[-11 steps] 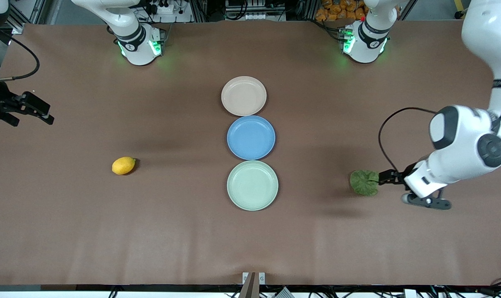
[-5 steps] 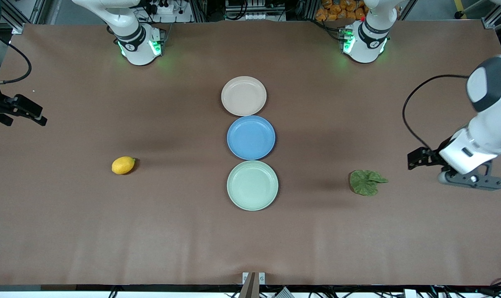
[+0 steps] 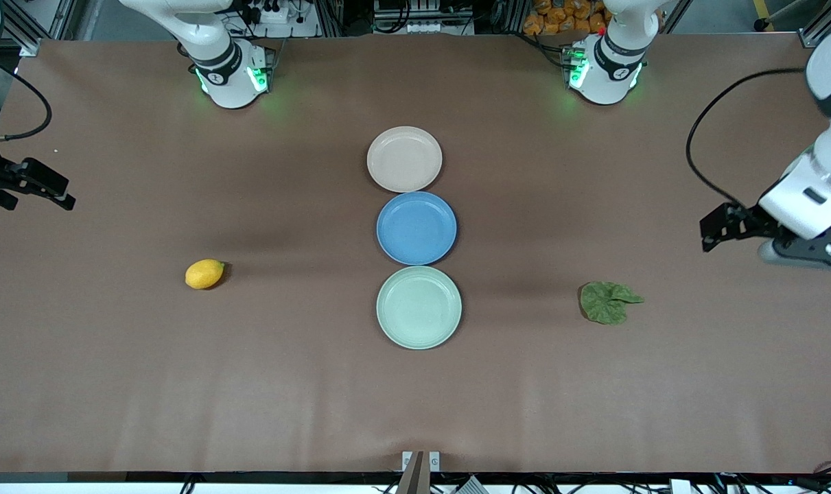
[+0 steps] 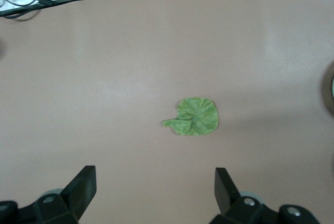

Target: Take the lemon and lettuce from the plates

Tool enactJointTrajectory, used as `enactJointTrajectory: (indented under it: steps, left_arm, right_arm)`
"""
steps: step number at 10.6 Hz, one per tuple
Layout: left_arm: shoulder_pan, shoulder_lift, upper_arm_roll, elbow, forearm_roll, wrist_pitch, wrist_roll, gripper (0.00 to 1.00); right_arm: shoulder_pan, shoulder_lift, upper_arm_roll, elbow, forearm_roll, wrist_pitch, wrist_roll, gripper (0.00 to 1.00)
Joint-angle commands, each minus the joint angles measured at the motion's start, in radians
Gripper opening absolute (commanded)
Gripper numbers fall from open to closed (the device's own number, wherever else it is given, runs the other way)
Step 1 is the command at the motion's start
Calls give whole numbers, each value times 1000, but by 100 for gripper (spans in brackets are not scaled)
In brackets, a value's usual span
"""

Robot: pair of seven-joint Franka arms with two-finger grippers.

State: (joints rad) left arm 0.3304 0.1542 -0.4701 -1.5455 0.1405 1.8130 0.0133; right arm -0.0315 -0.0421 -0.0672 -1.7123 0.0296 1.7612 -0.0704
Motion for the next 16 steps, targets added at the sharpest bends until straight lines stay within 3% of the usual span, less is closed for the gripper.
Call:
enactJointTrajectory:
  steps: [1,6,8,11,16]
  left_arm:
    - [-167,-68,196,-24,-18,-27,8,100]
    - [-358,-88,415,-21,-47,-76,14,100]
    - [-360,-97,409,-10,-50,-90,13,100]
    - [-358,-128,409,-10,-148,-127,8,100]
    - [-355,-131,412,-8,-148,-152,8,100]
  right_arm:
    - [-10,15,14,14,-28,-3,9,100]
    - [-4,15,17,14,-28,-3,9,100]
    - [-4,16,17,14,-28,-3,7,100]
    - [-4,16,17,14,-28,-3,7,100]
    - [-4,16,17,14,-28,-3,7,100]
